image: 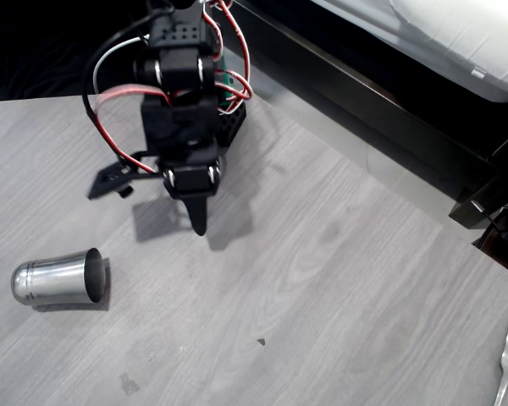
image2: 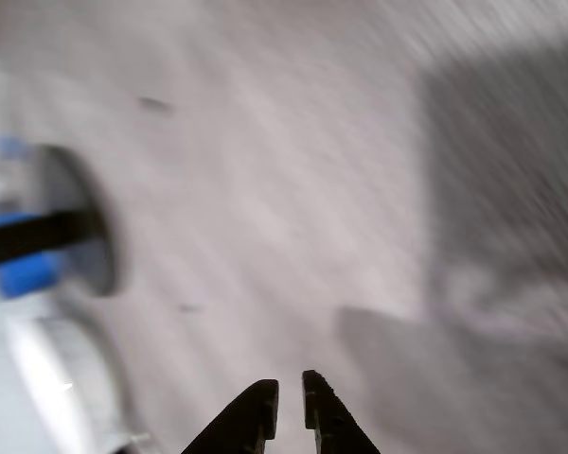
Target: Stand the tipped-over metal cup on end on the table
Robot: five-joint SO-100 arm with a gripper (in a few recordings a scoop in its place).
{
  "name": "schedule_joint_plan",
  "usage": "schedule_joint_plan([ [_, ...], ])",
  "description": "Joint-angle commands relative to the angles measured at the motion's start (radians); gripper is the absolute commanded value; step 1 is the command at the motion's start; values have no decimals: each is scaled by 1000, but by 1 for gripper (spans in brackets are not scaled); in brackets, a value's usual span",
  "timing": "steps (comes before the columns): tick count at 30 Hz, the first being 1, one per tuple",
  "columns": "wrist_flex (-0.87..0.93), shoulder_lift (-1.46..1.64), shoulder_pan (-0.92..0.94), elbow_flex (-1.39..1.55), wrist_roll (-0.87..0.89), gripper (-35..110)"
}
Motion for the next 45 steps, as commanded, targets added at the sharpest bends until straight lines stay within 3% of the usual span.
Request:
schedule_joint_plan([
  [1,17,-403,149,-459,-92,0],
  [6,221,-1253,448,-1213,-247,0],
  [11,345,-1669,615,-1548,-426,0],
  [18,299,-1829,735,-1569,-603,1],
  [25,287,-1944,758,-1562,-661,38],
  [45,147,-2157,716,-1559,-669,38],
])
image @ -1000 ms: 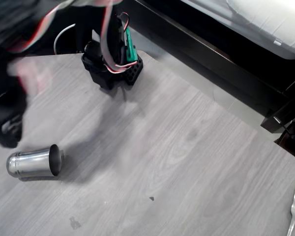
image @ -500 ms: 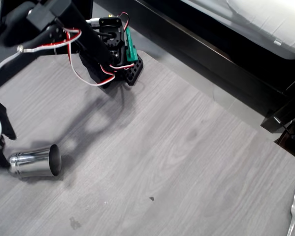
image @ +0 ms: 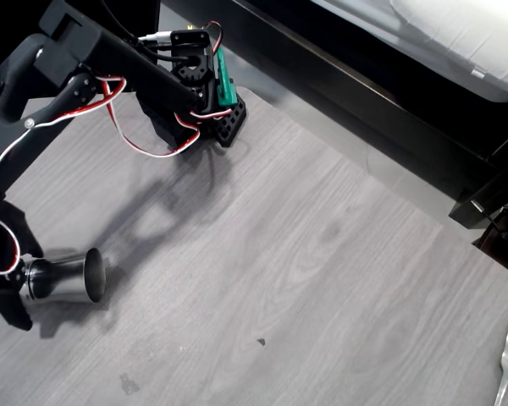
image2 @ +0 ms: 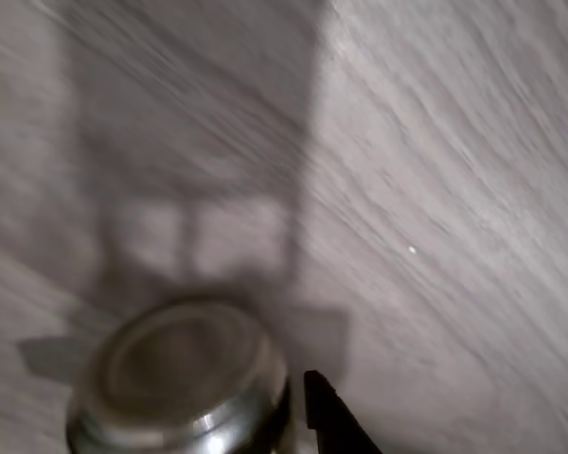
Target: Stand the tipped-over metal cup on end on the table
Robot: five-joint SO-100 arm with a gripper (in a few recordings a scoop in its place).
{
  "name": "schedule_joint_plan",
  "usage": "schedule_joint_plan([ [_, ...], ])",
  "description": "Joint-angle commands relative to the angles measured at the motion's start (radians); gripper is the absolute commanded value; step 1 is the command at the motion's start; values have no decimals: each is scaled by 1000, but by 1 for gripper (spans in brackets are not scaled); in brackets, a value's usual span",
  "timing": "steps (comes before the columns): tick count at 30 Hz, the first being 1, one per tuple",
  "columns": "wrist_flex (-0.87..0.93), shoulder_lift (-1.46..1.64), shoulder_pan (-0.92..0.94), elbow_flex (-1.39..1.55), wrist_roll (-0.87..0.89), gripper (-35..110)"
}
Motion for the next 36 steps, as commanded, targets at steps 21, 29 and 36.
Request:
schedule_joint_plan([
  [21,-95,279,-107,-8,-14,0],
  [29,-772,1155,-390,822,-336,0],
  [36,-1011,1463,-517,1249,-420,0],
])
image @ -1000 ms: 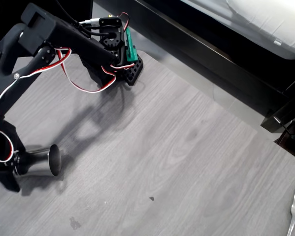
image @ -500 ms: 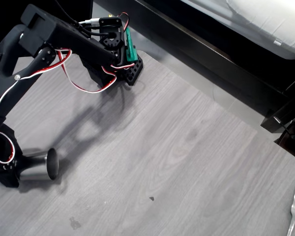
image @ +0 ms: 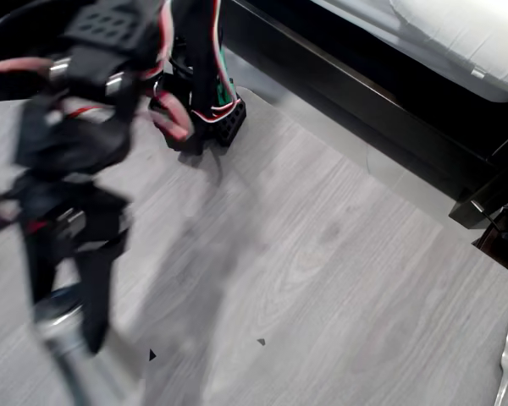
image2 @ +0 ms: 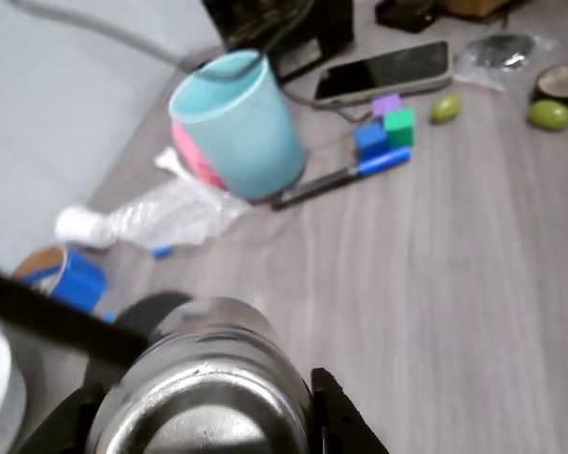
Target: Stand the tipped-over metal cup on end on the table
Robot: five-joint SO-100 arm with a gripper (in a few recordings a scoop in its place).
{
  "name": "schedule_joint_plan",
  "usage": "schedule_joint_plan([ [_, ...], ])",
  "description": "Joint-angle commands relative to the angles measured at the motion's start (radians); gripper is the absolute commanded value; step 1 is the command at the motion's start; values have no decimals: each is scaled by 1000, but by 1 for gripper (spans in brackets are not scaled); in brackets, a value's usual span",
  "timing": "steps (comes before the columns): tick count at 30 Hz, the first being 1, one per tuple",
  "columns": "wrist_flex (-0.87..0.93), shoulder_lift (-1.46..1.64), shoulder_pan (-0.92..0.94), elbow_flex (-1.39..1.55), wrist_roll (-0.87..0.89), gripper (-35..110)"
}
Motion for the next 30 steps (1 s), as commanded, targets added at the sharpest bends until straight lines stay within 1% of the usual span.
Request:
schedule_joint_plan([
  [1,-123,101,-17,138,-31,0],
  [5,-253,78,17,241,-89,0],
  [13,-293,-23,9,227,-91,0],
  [30,-451,-241,35,227,-92,0],
])
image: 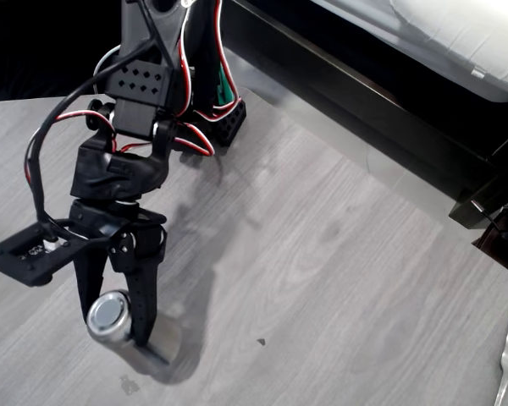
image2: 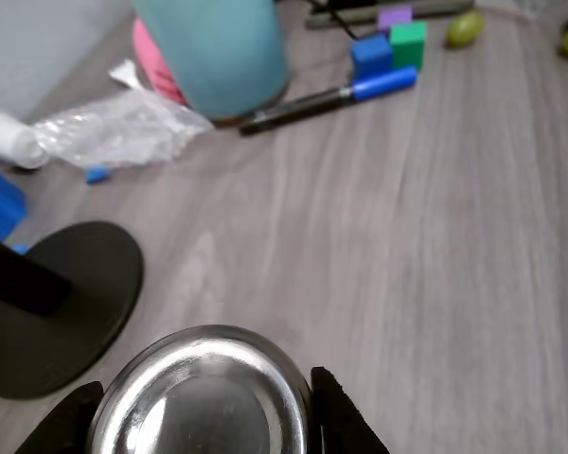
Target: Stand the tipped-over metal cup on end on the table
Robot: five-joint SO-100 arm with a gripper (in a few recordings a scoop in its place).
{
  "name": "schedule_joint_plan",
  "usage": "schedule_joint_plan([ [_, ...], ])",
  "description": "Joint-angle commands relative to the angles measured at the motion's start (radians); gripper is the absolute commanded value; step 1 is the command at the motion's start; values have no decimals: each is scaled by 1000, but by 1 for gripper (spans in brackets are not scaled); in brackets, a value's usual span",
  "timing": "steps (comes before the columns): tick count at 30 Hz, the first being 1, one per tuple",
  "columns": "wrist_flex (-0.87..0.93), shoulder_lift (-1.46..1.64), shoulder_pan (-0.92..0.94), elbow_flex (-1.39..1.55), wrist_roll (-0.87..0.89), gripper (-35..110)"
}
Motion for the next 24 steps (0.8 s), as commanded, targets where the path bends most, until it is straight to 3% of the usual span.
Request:
schedule_joint_plan([
  [1,-46,-23,14,-12,-6,0],
  [24,-249,-238,28,-12,-18,0],
])
